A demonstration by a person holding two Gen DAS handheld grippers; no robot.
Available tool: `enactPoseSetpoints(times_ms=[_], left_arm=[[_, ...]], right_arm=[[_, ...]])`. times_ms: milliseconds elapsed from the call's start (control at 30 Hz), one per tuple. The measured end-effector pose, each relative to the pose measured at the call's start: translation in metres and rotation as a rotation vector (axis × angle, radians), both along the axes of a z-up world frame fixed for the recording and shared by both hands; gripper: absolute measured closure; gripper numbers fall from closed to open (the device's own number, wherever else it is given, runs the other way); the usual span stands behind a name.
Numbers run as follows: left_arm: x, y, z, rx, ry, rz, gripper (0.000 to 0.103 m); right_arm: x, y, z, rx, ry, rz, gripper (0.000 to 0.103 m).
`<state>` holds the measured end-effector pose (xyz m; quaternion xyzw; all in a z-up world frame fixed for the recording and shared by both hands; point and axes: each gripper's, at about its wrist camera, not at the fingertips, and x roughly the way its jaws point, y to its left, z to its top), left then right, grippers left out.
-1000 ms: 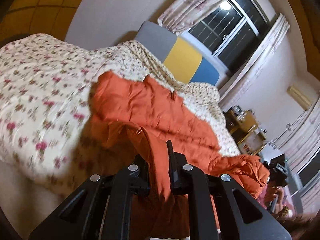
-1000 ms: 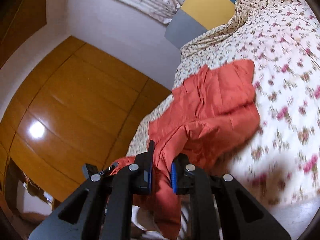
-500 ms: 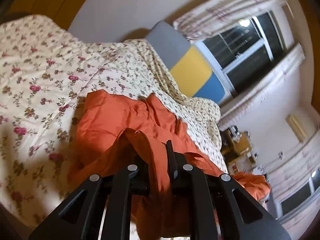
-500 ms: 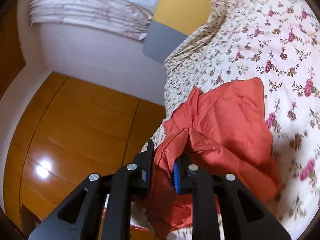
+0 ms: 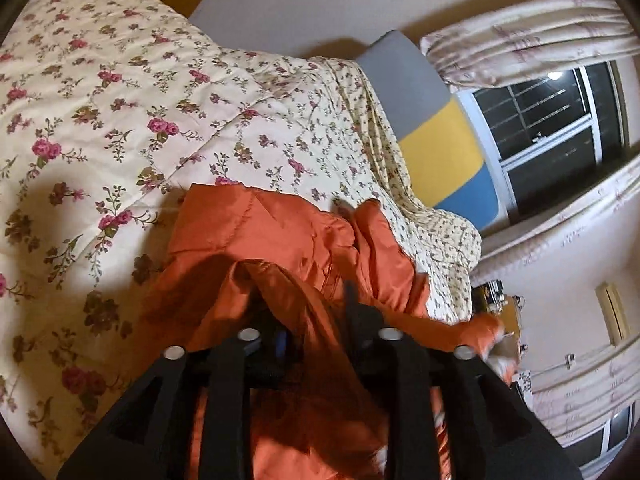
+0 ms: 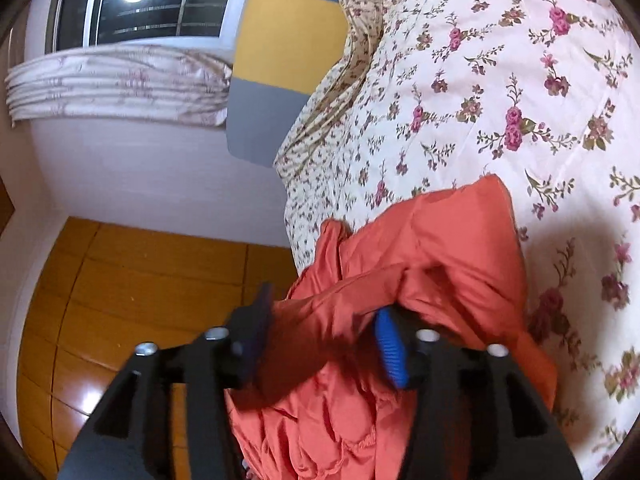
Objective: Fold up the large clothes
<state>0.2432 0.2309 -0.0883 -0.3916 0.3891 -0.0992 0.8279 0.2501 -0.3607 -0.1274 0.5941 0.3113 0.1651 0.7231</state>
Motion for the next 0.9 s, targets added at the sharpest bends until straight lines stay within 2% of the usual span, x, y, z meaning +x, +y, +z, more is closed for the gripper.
enactPoseSetpoints(times_ms=[67, 133, 167, 233, 367, 533, 633, 700, 800, 900], left_arm=[[0.000, 0.002, 0.002, -0.038, -0.037, 0.015, 0.040], [-0.003, 0.006, 0.008, -0.068, -0.092, 0.046, 0.023], [-0.005, 0.007, 0.013, -0.069, -0.122, 0.076, 0.015], [-0.009, 0.012, 0.020, -0.049, -0.159, 0.132, 0.010], [-0.015, 0.022, 0.025, -0.024, -0.181, 0.189, 0.010], [-0.039, 0.030, 0.028, 0.061, -0.215, 0.232, 0.009], [-0.055, 0.021, 0.027, 0.180, -0.240, 0.207, 0.006], [-0.062, 0.007, 0.027, 0.273, -0.255, 0.137, 0.006], [-0.059, -0.020, 0.024, 0.387, -0.244, 0.023, 0.006], [-0.033, -0.038, 0.020, 0.511, -0.163, -0.007, 0.006]], right_arm=[[0.002, 0.001, -0.002, -0.007, -0.021, -0.018, 0.036], [0.002, 0.005, 0.001, -0.042, -0.039, -0.021, 0.029], [0.003, 0.007, 0.002, -0.059, -0.048, -0.022, 0.027], [0.003, 0.011, 0.007, -0.113, -0.073, -0.028, 0.019], [0.005, 0.020, 0.023, -0.232, -0.124, -0.076, 0.009], [-0.003, 0.026, 0.038, -0.362, -0.132, -0.075, 0.009], [-0.013, 0.036, 0.043, -0.503, -0.095, -0.040, 0.007], [-0.020, 0.041, 0.040, -0.579, -0.053, -0.011, 0.005], [-0.027, 0.044, 0.029, -0.614, -0.015, 0.011, 0.004], [-0.033, 0.041, 0.012, -0.638, 0.047, 0.025, 0.003]])
